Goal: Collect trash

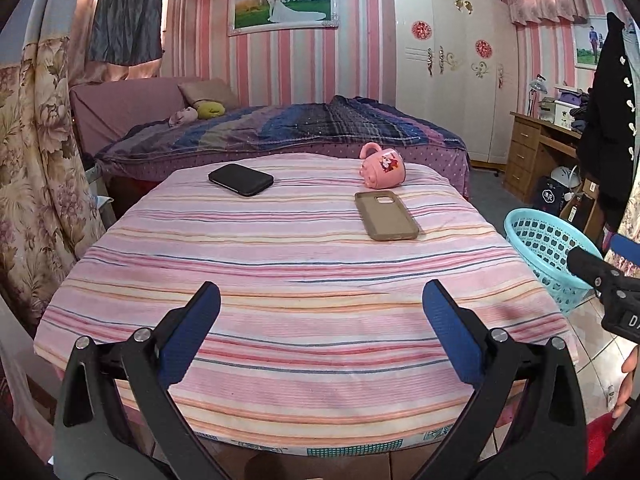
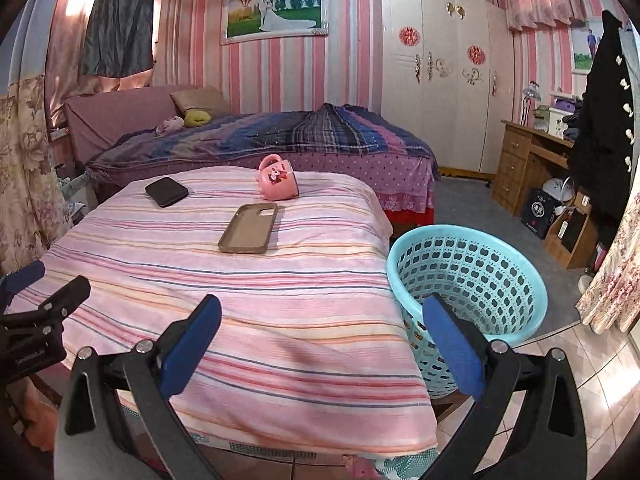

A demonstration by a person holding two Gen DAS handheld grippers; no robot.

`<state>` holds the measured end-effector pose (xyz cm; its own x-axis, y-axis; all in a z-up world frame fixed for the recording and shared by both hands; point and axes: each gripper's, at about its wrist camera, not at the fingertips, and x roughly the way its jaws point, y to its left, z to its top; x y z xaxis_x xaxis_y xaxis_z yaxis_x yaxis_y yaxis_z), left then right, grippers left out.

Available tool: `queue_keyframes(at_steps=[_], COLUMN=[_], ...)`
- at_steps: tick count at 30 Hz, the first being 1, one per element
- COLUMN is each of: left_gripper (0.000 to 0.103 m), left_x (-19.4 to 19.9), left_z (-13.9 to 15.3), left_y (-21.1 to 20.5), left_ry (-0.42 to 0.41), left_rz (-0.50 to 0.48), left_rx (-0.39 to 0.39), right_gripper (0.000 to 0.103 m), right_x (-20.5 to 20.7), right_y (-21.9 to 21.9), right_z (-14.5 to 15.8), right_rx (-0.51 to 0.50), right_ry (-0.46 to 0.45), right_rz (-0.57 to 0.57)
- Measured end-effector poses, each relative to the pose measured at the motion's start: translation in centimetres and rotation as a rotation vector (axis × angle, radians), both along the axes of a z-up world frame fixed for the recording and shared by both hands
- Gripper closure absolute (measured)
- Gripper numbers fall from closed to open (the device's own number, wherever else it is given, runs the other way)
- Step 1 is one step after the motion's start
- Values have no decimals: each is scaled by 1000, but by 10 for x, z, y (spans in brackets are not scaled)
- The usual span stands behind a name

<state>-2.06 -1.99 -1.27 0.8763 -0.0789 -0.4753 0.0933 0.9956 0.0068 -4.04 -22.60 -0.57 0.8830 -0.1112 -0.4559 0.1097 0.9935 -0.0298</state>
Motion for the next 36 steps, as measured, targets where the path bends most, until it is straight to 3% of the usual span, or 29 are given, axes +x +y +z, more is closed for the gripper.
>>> queue_keyframes(at_steps=[6,36], left_gripper=[5,5], left_x=[-5,-5], left_z=[4,6], left_y=[-3,10], left_ry=[-37,-44], left_rz=[-7,-2], left_rx=[15,-11], right_gripper=[5,5], right_x=[-5,-7], right_y=[3,12], right_z=[0,1], right_rx=[-7,-70], right_ry=[-13,-29], right_rz=[-4,1])
